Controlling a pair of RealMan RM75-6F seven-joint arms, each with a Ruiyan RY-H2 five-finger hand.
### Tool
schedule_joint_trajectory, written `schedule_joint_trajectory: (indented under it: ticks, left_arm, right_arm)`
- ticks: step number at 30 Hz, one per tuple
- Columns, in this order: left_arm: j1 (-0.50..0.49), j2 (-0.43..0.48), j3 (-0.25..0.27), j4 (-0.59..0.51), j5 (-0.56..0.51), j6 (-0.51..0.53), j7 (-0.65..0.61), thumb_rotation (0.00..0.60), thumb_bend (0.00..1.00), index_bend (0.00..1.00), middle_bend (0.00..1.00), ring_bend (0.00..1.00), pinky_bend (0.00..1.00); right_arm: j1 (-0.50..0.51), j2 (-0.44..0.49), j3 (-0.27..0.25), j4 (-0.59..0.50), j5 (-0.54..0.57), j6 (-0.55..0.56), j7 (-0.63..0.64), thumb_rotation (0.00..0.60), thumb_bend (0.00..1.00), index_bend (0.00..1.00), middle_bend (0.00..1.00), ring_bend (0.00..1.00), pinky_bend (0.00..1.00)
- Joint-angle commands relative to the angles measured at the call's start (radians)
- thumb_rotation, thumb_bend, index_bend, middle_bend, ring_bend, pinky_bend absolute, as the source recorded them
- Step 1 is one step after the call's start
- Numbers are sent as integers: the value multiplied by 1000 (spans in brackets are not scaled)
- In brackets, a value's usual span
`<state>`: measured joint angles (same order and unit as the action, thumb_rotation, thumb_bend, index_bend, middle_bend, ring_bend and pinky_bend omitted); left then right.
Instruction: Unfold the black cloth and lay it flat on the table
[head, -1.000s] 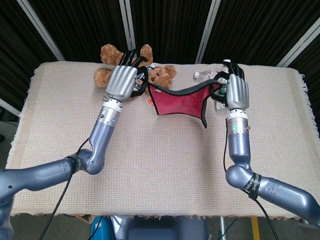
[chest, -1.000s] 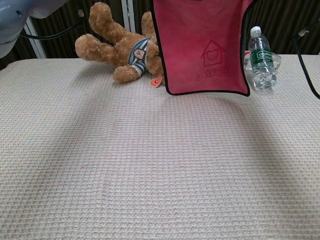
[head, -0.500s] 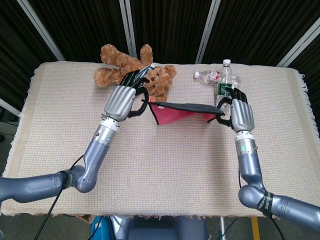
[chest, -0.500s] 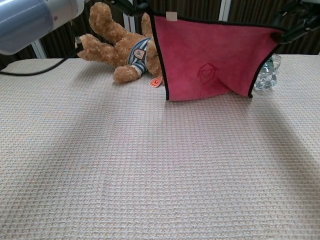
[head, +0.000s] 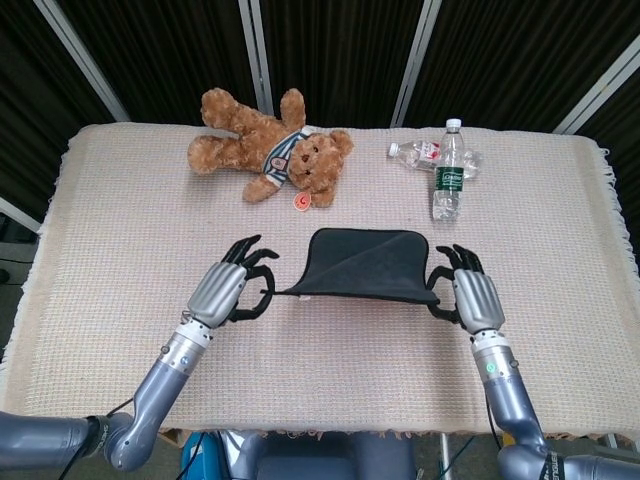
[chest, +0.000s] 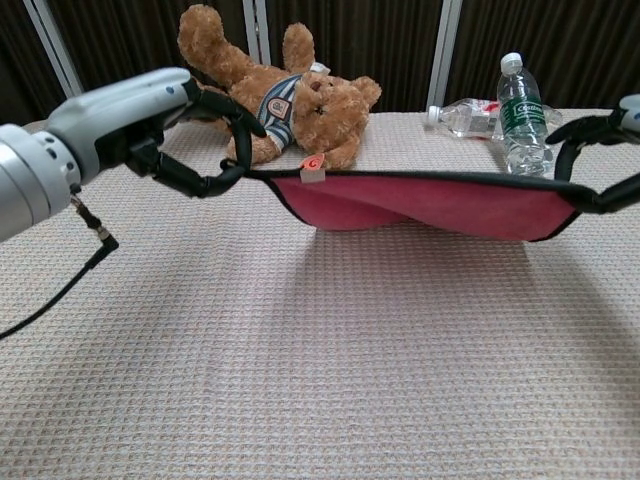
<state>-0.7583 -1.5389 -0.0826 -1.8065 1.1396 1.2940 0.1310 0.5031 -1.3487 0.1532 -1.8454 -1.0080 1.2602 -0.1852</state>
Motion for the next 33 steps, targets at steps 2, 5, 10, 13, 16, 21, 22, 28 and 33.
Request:
schedule_joint_trajectory:
  ticks: [2, 5, 10, 13, 16, 21, 22, 28, 33]
  left_arm:
    - [41, -25, 36, -8, 38, 13, -9, 600, 500, 609, 216, 0, 0]
    - [64, -34, 48, -11, 56, 17, -16, 600, 500, 609, 216, 0, 0]
    - [94, -34, 66, -16, 79, 22, -28, 600, 500, 608, 216, 0, 0]
    - [116, -26, 87, -19, 99, 24, -37, 600, 501, 608, 216, 0, 0]
    - [136, -21, 105, -16, 120, 19, -48, 600, 500, 608, 216, 0, 0]
    - [165, -29, 125, -3, 149, 6, -61, 600, 500, 608, 216, 0, 0]
    - [170, -35, 127, 1, 153, 3, -64, 600, 500, 608, 216, 0, 0]
    - [190, -66, 133, 29, 151, -24, -63, 600, 500, 606, 217, 0, 0]
    - [199, -91, 135, 51, 141, -51, -55, 600, 500, 604, 216, 0, 0]
  right_arm:
    - [-35, -35, -52, -7, -52, 16, -8, 600, 586, 669, 164, 34, 0]
    - [-52, -51, -80, -10, -84, 28, -26, 600, 586, 675, 164, 34, 0]
    - [-76, -67, -116, -12, -118, 41, -46, 600, 586, 677, 164, 34, 0]
    - [-96, -74, -139, -9, -136, 51, -50, 600, 586, 677, 164, 34, 0]
    - [-114, -82, -153, 2, -155, 56, -42, 600, 586, 677, 164, 34, 0]
    - [-136, -100, -170, 29, -177, 48, -30, 600, 585, 677, 164, 34, 0]
    - [-140, -105, -172, 37, -179, 45, -24, 600, 585, 677, 164, 34, 0]
    - [-157, -130, -182, 72, -191, 25, -1, 600, 585, 677, 164, 34, 0]
    - [-169, -143, -190, 93, -201, 14, 12, 600, 585, 676, 164, 34, 0]
